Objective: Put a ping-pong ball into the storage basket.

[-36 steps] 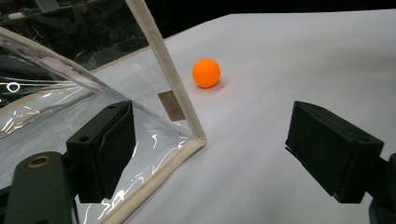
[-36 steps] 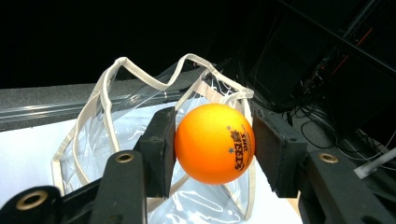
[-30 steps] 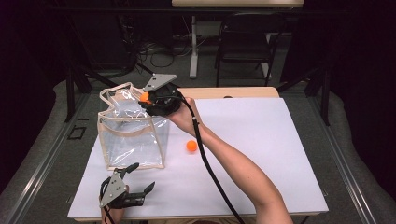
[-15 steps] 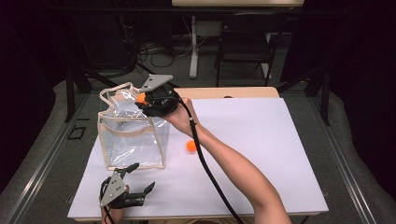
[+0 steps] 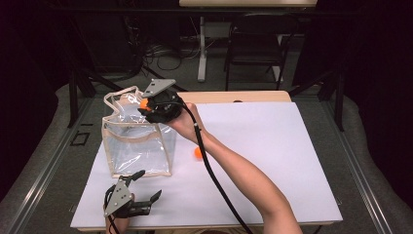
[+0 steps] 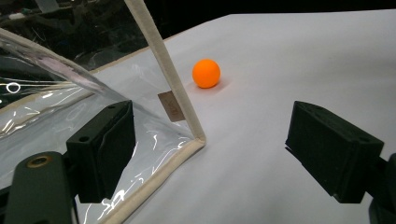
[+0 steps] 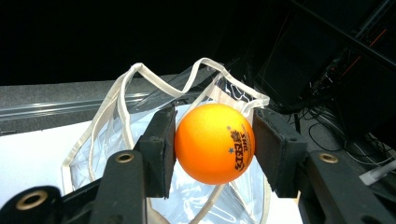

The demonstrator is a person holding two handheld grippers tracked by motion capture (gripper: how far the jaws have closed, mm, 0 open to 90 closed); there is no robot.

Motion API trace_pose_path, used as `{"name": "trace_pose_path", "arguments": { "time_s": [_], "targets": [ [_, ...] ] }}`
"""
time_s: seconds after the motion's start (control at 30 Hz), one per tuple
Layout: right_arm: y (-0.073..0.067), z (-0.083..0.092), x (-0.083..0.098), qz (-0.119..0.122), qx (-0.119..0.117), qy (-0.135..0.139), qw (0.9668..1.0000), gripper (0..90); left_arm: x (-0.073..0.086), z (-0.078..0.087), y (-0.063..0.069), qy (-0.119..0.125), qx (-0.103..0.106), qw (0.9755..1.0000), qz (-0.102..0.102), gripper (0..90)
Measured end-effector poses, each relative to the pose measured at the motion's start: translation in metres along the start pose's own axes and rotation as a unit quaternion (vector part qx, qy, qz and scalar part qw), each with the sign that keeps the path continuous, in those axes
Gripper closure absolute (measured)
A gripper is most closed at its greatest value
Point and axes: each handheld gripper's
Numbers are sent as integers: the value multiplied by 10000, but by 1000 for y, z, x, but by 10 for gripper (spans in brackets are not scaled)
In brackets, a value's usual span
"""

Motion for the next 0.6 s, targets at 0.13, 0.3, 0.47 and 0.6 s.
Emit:
{"name": "trace_pose_path", "arguments": {
  "time_s": [0.13, 0.3, 0.47, 0.6],
  "targets": [
    [-1, -2, 0, -6, -20, -18, 10000, 509, 0, 0, 0, 4, -1, 10000, 4, 157],
    [-2, -5, 0, 3, -39, -60, 10000, 509, 0, 0, 0, 5, 0, 10000, 1, 157],
    [-4, -8, 1, 12, -56, -96, 9999, 509, 0, 0, 0, 11, -10, 10000, 9, 157],
    [-4, -10, 1, 8, -64, -118, 9999, 509, 0, 0, 0, 12, -7, 10000, 0, 157]
  ]
}}
Point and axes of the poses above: each handheld gripper's, and its own axes: z roughly backward along the jaws, x roughly out of its underside, y roughly to its right, and after that the axes turned 3 degrees about y, right-handed
